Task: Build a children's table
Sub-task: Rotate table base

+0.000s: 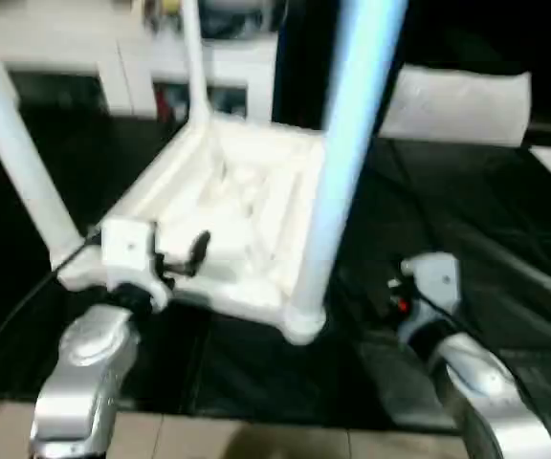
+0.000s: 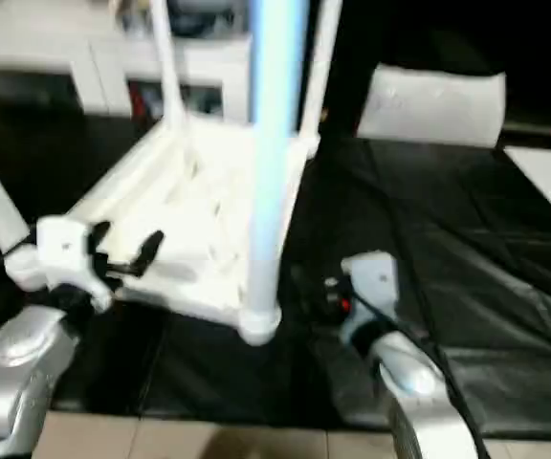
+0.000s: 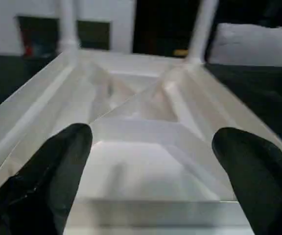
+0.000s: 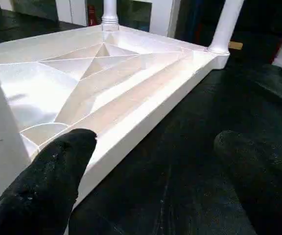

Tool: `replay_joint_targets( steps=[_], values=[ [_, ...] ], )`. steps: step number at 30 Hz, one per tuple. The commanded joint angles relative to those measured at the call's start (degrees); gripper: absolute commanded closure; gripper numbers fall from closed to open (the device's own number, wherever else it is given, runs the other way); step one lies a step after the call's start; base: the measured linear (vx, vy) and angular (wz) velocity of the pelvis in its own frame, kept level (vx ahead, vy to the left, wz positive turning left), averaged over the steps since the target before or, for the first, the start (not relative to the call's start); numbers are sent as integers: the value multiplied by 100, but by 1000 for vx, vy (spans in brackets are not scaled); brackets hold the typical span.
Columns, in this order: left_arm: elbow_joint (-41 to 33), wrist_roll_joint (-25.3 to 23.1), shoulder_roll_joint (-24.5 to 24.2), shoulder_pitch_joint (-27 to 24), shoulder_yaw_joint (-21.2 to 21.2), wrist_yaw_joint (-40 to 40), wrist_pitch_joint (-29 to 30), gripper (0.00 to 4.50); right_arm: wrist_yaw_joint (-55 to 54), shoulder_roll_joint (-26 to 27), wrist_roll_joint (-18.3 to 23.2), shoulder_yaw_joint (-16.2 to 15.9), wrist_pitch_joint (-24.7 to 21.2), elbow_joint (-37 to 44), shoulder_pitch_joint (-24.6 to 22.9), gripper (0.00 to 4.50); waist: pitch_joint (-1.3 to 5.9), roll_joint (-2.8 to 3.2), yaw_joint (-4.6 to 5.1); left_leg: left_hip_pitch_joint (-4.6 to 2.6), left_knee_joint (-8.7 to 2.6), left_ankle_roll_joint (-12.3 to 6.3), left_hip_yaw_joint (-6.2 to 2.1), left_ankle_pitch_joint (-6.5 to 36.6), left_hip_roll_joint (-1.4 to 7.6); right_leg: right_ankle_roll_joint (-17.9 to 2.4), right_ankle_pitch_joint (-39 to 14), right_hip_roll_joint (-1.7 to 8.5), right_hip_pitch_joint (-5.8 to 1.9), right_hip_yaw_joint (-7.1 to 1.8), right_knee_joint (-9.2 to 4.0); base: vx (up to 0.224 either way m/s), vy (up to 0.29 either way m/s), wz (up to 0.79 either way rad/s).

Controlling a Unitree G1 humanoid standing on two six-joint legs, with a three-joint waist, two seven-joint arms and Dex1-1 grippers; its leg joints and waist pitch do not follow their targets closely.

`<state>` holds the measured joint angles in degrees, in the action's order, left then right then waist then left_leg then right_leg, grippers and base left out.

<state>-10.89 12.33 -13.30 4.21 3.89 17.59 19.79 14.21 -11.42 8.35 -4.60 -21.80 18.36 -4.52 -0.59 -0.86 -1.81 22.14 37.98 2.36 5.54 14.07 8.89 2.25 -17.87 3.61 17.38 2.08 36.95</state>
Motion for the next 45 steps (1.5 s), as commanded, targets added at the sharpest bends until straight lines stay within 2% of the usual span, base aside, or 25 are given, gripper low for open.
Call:
replay_joint_targets(
  steps=[1,2,3,4,6,8,9,11,12,13,14,15,17,19,20,23,24,25,27,30,31,34,37,42,45],
  values=[
    [266,-114,-245,263,-191,331,-58,1,7,-52,-15,162,31,-114,73,0,128,74,14,-164,-608,-143,-7,-339,285,-1058,1289,365,-91,-171,-391,-61,9,-4],
    [410,-183,-383,384,-282,486,-88,1,12,-57,-17,169,39,-141,105,0,100,94,10,-205,-683,84,-8,463,306,-1072,769,366,-63,-194,-434,-86,-17,-1],
    [583,-222,-571,531,-421,774,-127,1,45,-74,-32,167,74,-175,139,0,86,99,13,-216,-729,165,-18,786,318,-1073,517,374,-67,-203,-446,-95,-30,-1],
    [715,-227,-718,646,-534,1055,-164,1,86,-97,-35,160,105,-201,169,0,41,75,16,-231,-805,278,0,1297,314,-1042,-73,372,-46,-222,-507,-95,-30,-1],
    [877,-244,-891,795,-668,1452,-204,1,147,-144,-26,146,136,-237,206,0,21,44,15,-236,-843,330,34,1577,320,-1018,-731,414,-35,-268,-568,-82,-29,-5],
    [1028,-264,-1068,943,-813,1871,-252,1,220,-201,-1,137,142,-266,231,0,18,46,0,-234,-860,327,80,1456,328,-967,-1051,413,14,-318,-597,-65,-31,-6],
    [1140,-279,-1245,1086,-967,2279,-279,1,305,-266,13,125,131,-282,256,0,28,67,6,-218,-863,333,78,1360,330,-966,-969,409,5,-322,-580,0,0,0],
    [1271,-284,-1427,1245,-1134,2692,-324,1,396,-337,27,111,116,-301,283,0,71,56,-9,-220,-844,305,103,1088,320,-974,-544,378,15,-329,-541,0,0,0],
    [1355,-294,-1533,1349,-1240,2949,-358,1,457,-385,35,100,102,-313,301,0,100,47,-21,-218,-825,250,131,842,302,-1013,-61,348,23,-332,-510,0,0,0],
    [1561,-312,-1704,1569,-1429,3400,-448,1,599,-478,61,76,90,-327,333,0,113,78,-28,-218,-815,222,136,702,308,-1055,221,346,27,-332,-479,0,0,0],
    [1948,-407,-1886,1917,-1685,3983,-699,30,803,-616,83,27,86,-337,374,0,104,84,-33,-198,-803,141,148,498,292,-1111,643,327,34,-327,-462,0,0,0],
    [2111,-473,-1926,2051,-1780,4170,-798,38,883,-668,93,9,88,-332,382,0,109,75,-29,-204,-797,116,159,482,286,-1124,691,314,38,-327,-464,0,0,0],
    [2349,-579,-1967,2242,-1913,4419,-932,43,1004,-743,117,-17,88,-319,385,0,179,105,-29,-176,-734,24,166,-20,303,-1258,1594,318,7,-310,-356,0,0,0],
    [2542,-659,-1981,2395,-2017,4603,-1017,56,1127,-812,159,-44,83,-292,377,0,159,85,-28,-159,-728,-65,188,-61,296,-1328,1790,318,8,-303,-356,0,0,0],
    [2881,-717,-1948,2673,-2171,4904,-1134,70,1405,-954,287,-106,48,-201,351,0,147,105,-31,-163,-738,-77,193,44,302,-1375,1674,329,15,-300,-367,0,0,0],
    [3286,-738,-1864,2984,-2313,5228,-1235,89,1756,-1107,463,-166,-16,-63,326,0,135,87,-46,-176,-748,-85,209,296,323,-1450,1320,347,12,-316,-400,0,0,0],
    [3469,-750,-1835,3084,-2359,5322,-1323,102,1873,-1153,521,-190,-3,-26,327,0,129,119,-44,-182,-755,-62,207,375,340,-1507,1213,358,24,-316,-402,0,0,0],
    [3641,-770,-1802,3173,-2405,5403,-1399,115,1972,-1196,556,-217,23,6,329,0,123,100,-44,-185,-761,-55,211,454,348,-1542,1106,360,13,-319,-417,0,0,0],
    [4024,-860,-1690,3345,-2457,5473,-1605,122,2142,-1281,535,-292,153,41,331,0,111,111,-51,-188,-766,-49,224,528,356,-1595,980,371,28,-323,-428,0,0,0],
    [4443,-967,-1579,3519,-2479,5528,-1871,148,2397,-1348,633,-342,272,64,314,0,124,94,-57,-181,-762,-38,232,488,370,-1650,1033,377,18,-327,-419,0,0,0],
    [4660,-1010,-1522,3619,-2500,5533,-1997,164,2536,-1415,722,-380,216,94,309,0,131,90,-67,-179,-750,-79,230,450,368,-1660,1114,383,5,-328,-418,0,0,0],
    [4943,-1079,-1463,3750,-2541,5593,-2165,170,2707,-1489,855,-419,15,149,316,0,133,95,-77,-175,-749,-151,225,376,377,-1703,1285,389,6,-327,-404,0,0,0],
    [5359,-1241,-1411,3931,-2639,5697,-2417,208,2865,-1559,983,-442,-125,181,329,0,123,88,-85,-180,-753,-177,228,409,378,-1731,1232,388,6,-330,-423,0,0,0],
    [5899,-1434,-1323,4154,-2705,5815,-2736,251,3031,-1659,1065,-481,-189,190,311,0,119,95,-107,-190,-767,-115,220,520,399,-1761,1108,411,7,-334,-430,0,0,0],
    [6091,-1488,-1294,4249,-2739,5897,-2820,261,3092,-1697,1109,-492,-255,189,303,0,123,97,-133,-191,-769,-112,219,472,408,-1793,1203,421,12,-337,-420,0,0,0]
  ],
)
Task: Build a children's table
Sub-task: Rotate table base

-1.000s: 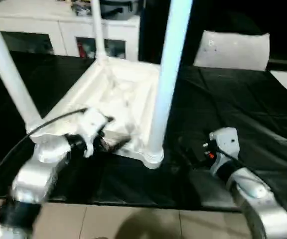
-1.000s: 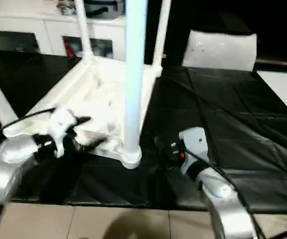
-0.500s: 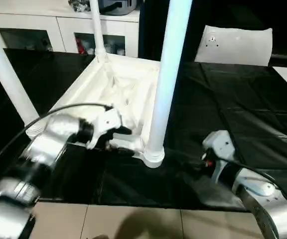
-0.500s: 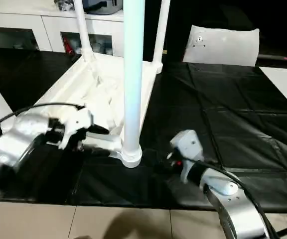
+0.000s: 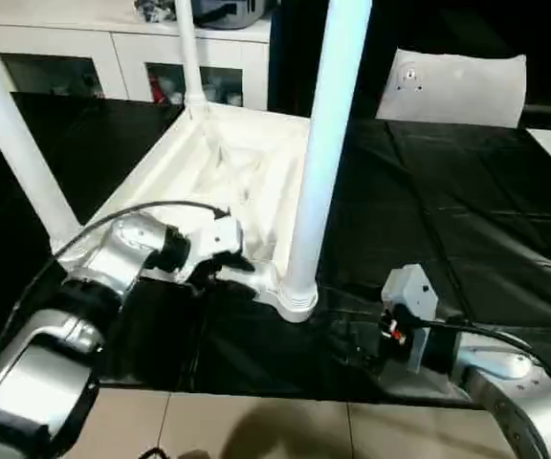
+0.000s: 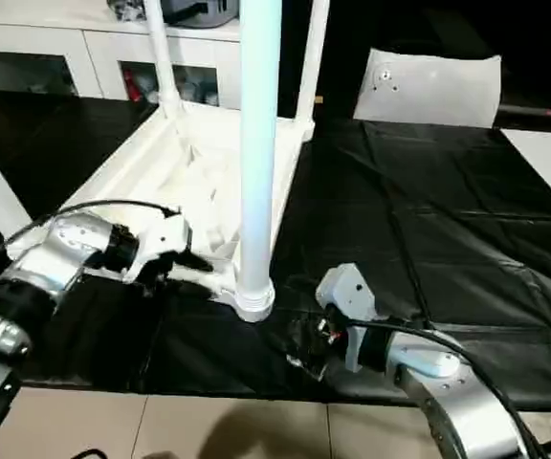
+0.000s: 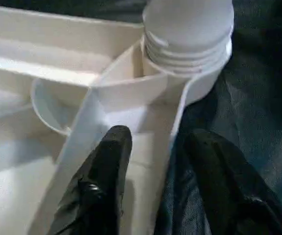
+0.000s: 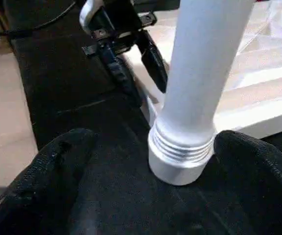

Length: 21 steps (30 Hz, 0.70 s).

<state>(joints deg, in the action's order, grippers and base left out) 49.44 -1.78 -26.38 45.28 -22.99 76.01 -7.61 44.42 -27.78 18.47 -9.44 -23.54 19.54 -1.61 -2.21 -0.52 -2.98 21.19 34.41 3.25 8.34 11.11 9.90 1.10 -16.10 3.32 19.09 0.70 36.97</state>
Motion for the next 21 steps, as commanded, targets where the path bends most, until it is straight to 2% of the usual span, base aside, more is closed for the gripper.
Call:
replay_joint_targets(
  steps=[1,6,8,12,14,16,18,21],
  values=[
    [166,-115,33,193,-57,84,-138,272,91,-75,122,-9,-122,69,16,0,283,61,-23,-96,-413,-202,-58,779,302,-1683,1019,446,-157,-196,-423,0,0,0],
    [504,-256,91,360,-77,55,-363,306,166,-112,195,-23,-223,52,43,0,276,59,-57,-101,-424,-189,-62,831,317,-1683,944,465,-157,-200,-434,0,0,0],
    [650,-305,140,434,-66,38,-459,331,199,-124,205,-22,-228,34,62,0,275,53,-56,-99,-424,-183,-61,831,313,-1685,941,464,-157,-201,-437,0,0,0],
    [834,-392,195,519,-83,68,-573,351,233,-135,196,-26,-243,12,83,0,272,45,-63,-98,-431,-198,-63,829,323,-1695,965,476,-157,-202,-437,0,0,0],
    [924,-466,213,562,-130,102,-649,381,249,-146,201,-26,-254,6,86,0,270,43,-58,-101,-433,-201,-64,835,327,-1687,954,473,-152,-203,-441,0,0,0],
    [1024,-525,235,603,-142,120,-723,383,249,-159,213,-32,-256,4,88,0,263,41,-61,-101,-439,-193,-66,854,325,-1681,906,478,-151,-206,-450,0,0,0],
    [1131,-593,267,649,-156,131,-790,412,260,-169,216,-29,-254,-3,86,0,256,45,-63,-98,-444,-171,-67,902,330,-1684,845,483,-152,-209,-453,0,0,0],
    [1231,-659,301,693,-170,147,-826,424,278,-166,192,-24,-237,-26,86,0,252,40,-63,-101,-448,-168,-65,930,328,-1673,763,487,-149,-214,-469,0,0,0]
  ],
)
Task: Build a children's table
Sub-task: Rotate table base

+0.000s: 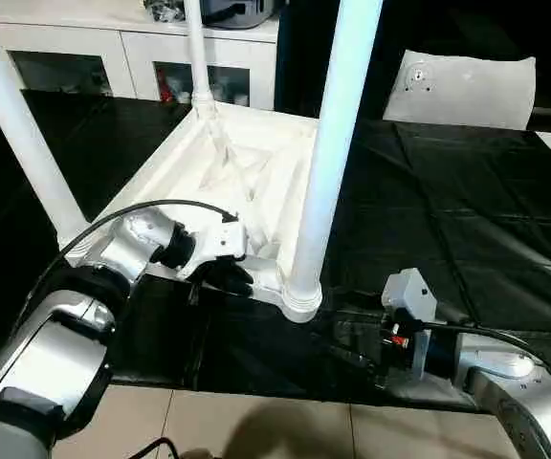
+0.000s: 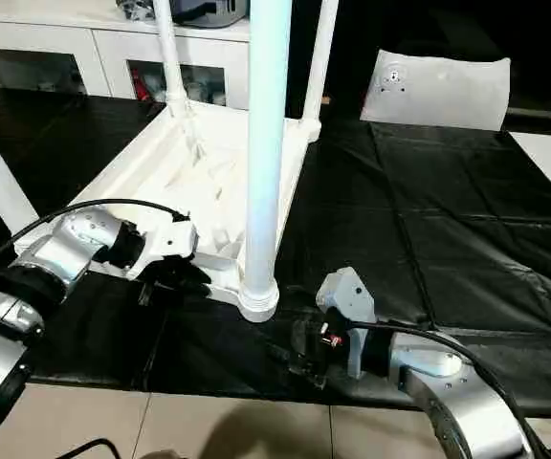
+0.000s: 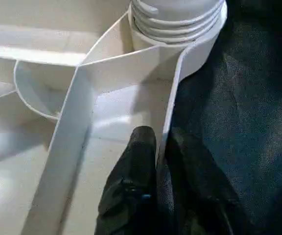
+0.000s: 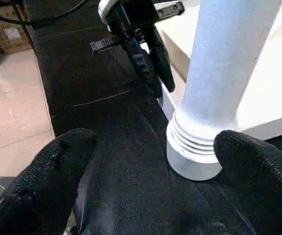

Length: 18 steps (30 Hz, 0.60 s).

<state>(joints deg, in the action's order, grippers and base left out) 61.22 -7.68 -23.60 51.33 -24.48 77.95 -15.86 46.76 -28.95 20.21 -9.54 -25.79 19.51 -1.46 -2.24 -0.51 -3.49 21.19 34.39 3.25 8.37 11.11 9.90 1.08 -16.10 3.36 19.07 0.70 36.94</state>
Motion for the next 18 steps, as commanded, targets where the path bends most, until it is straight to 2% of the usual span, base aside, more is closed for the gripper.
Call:
replay_joint_targets(
  steps=[1,6,7,9,11,12,14,18],
  values=[
    [114,-90,53,115,-8,-24,10,429,49,-40,1,-6,9,-49,81,0,257,37,-13,-97,-452,-159,-73,929,335,-1662,747,485,-150,-211,-462,0,0,0],
    [176,69,163,132,174,27,333,450,-82,53,-76,62,138,-197,152,0,268,28,3,-91,-438,-215,-61,809,328,-1756,959,490,-153,-205,-443,0,0,0],
    [207,125,206,105,265,-73,561,450,-274,139,-155,142,207,-343,226,0,274,36,6,-92,-434,-230,-61,750,328,-1772,1036,491,-152,-201,-437,0,0,0],
    [257,156,262,60,374,-375,819,450,-453,223,-206,243,264,-482,302,0,273,18,23,-89,-430,-250,-57,697,316,-1804,1104,484,-154,-197,-439,0,0,0],
    [283,144,281,32,405,-483,892,450,-548,253,-240,292,274,-537,335,0,267,18,21,-83,-426,-274,-53,715,312,-1812,1039,488,-161,-199,-452,0,0,0],
    [242,199,324,-82,499,-627,1202,450,-666,289,-278,376,304,-661,399,0,263,12,32,-82,-432,-276,-55,724,312,-1803,987,480,-163,-197,-452,0,0,0],
    [162,268,361,-196,586,-753,1422,450,-705,300,-286,424,325,-743,446,0,255,3,58,-79,-439,-280,-55,778,319,-1825,845,489,-164,-195,-458,0,0,0],
    [22,187,366,-408,654,-1240,1678,450,-718,319,-249,474,335,-838,538,0,239,-7,108,-67,-441,-340,-53,848,311,-1816,640,480,-159,-199,-495,0,0,0]
  ],
)
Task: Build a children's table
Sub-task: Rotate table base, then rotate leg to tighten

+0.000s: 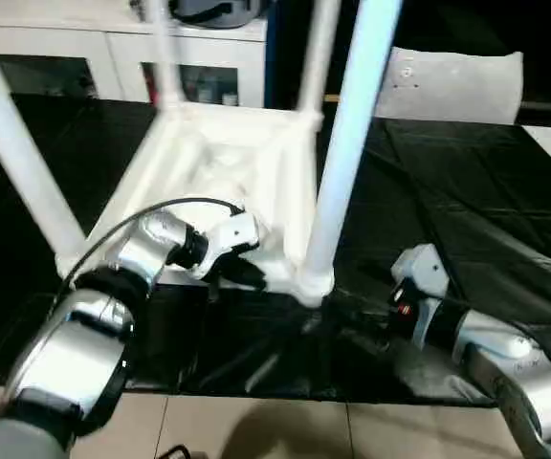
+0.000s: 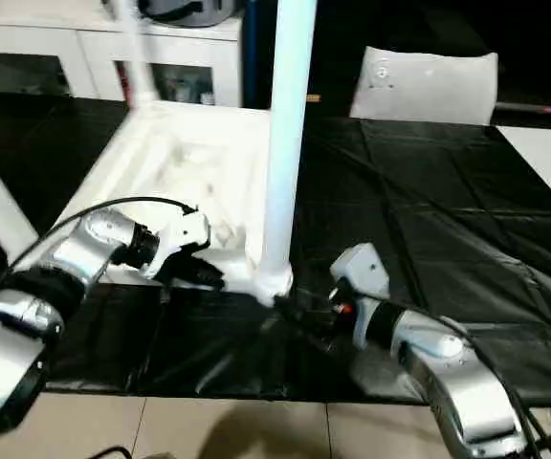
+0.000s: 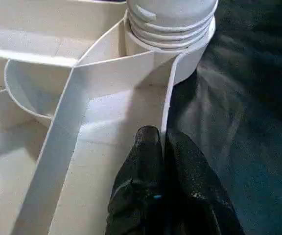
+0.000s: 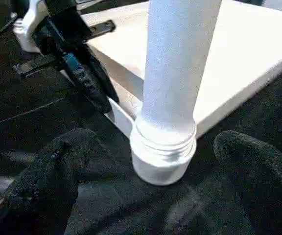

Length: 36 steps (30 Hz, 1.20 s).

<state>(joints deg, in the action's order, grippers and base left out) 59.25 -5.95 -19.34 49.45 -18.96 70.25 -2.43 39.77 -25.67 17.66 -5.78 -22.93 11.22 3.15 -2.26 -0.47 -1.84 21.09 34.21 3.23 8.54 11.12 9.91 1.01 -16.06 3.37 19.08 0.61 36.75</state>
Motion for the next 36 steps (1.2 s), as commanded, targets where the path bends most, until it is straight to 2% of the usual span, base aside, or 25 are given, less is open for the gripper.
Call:
replay_joint_targets(
  steps=[1,3,4,6,7,8,11,13,14,15,16,19,21,22,23,25,26,30,36],
  values=[
    [164,-33,-77,-278,120,-652,454,450,-23,-7,-1,94,63,-43,108,0,236,-5,-43,-54,-428,-319,-70,891,310,-1790,522,475,-160,-190,-480,0,0,0],
    [-26,-127,-133,-415,120,-925,708,450,-36,-2,-26,88,99,-108,157,0,229,-52,-26,-48,-432,-326,-70,901,314,-1754,372,476,-157,-189,-491,0,0,0],
    [-120,-151,-151,-471,118,-948,764,450,-36,5,-40,88,109,-125,169,0,223,-41,-14,-43,-432,-332,-67,885,306,-1730,286,466,-150,-192,-501,0,0,0],
    [-416,-171,-197,-644,117,-867,839,450,-31,16,-56,75,123,-148,192,0,216,-53,0,-47,-440,-335,-62,887,318,-1698,207,463,-130,-199,-512,0,0,0],
    [-978,-61,-258,-945,92,-450,453,450,4,24,-54,35,121,-154,227,0,223,-64,7,-40,-441,-352,-66,856,327,-1695,253,469,-139,-201,-505,0,0,0],
    [-1180,5,-277,-1049,80,-257,273,450,21,25,-47,22,114,-151,237,0,233,-63,12,-19,-442,-390,-69,757,334,-1685,367,479,-150,-200,-492,0,0,0],
    [-1633,157,-351,-1252,-36,200,50,450,74,15,-54,-19,128,-160,268,0,269,-23,23,-55,-420,-482,-51,543,337,-1715,837,454,-126,-197,-453,0,0,0],
    [-1828,113,-419,-1297,-157,249,43,450,135,-11,-54,-51,143,-171,290,0,294,-13,-13,-63,-398,-602,-45,253,344,-1750,1464,437,-128,-179,-396,0,0,0],
    [-1839,105,-424,-1296,-165,243,49,450,141,-14,-53,-54,143,-168,292,0,292,-31,-35,-54,-387,-654,-37,154,334,-1745,1660,439,-133,-176,-377,0,0,0],
    [-1894,103,-427,-1282,-171,237,119,450,185,-31,-29,-70,136,-142,289,0,291,-11,-48,-61,-383,-662,-34,153,330,-1746,1693,442,-128,-175,-378,0,0,0],
    [-1961,106,-426,-1278,-158,230,201,450,225,-45,-6,-85,127,-114,282,0,293,-23,-57,-58,-379,-669,-32,146,333,-1740,1741,444,-138,-175,-374,0,0,0],
    [-2063,176,-367,-1252,-28,246,498,450,363,-124,27,-140,87,-25,227,0,284,-7,-75,-59,-386,-620,-34,198,328,-1725,1678,445,-145,-167,-380,0,0,0],
    [-2062,190,-362,-1230,-21,279,515,450,386,-144,27,-154,80,-4,210,0,277,-18,-77,-57,-396,-572,-34,297,329,-1710,1531,452,-151,-172,-400,0,0,0],
    [-2095,202,-371,-1232,-22,305,530,406,400,-154,23,-160,76,7,202,0,271,-16,-76,-59,-403,-527,-34,370,329,-1698,1418,448,-151,-174,-411,0,0,0],
    [-2065,186,-369,-1208,-40,270,476,395,396,-160,6,-160,87,8,191,0,272,10,-80,-67,-407,-492,-41,416,333,-1696,1336,452,-146,-174,-415,0,0,0],
    [-2043,172,-369,-1194,-53,235,429,378,389,-162,-6,-158,95,6,186,0,278,-3,-72,-64,-407,-476,-42,392,333,-1686,1369,445,-153,-175,-409,0,0,0],
    [-1995,136,-362,-1175,-67,151,380,378,383,-161,-20,-154,101,8,182,0,285,29,-72,-62,-401,-475,-47,344,330,-1692,1464,449,-154,-175,-397,0,0,0],
    [-1906,92,-307,-1127,-52,33,361,378,376,-167,-38,-151,110,23,167,0,287,10,-64,-60,-397,-487,-44,336,328,-1704,1582,445,-161,-173,-398,0,0,0],
    [-1824,201,-222,-1076,46,17,229,378,365,-175,-48,-162,122,17,165,0,276,7,-81,-73,-408,-446,-44,458,337,-1718,1386,453,-151,-174,-417,0,0,0]
  ],
)
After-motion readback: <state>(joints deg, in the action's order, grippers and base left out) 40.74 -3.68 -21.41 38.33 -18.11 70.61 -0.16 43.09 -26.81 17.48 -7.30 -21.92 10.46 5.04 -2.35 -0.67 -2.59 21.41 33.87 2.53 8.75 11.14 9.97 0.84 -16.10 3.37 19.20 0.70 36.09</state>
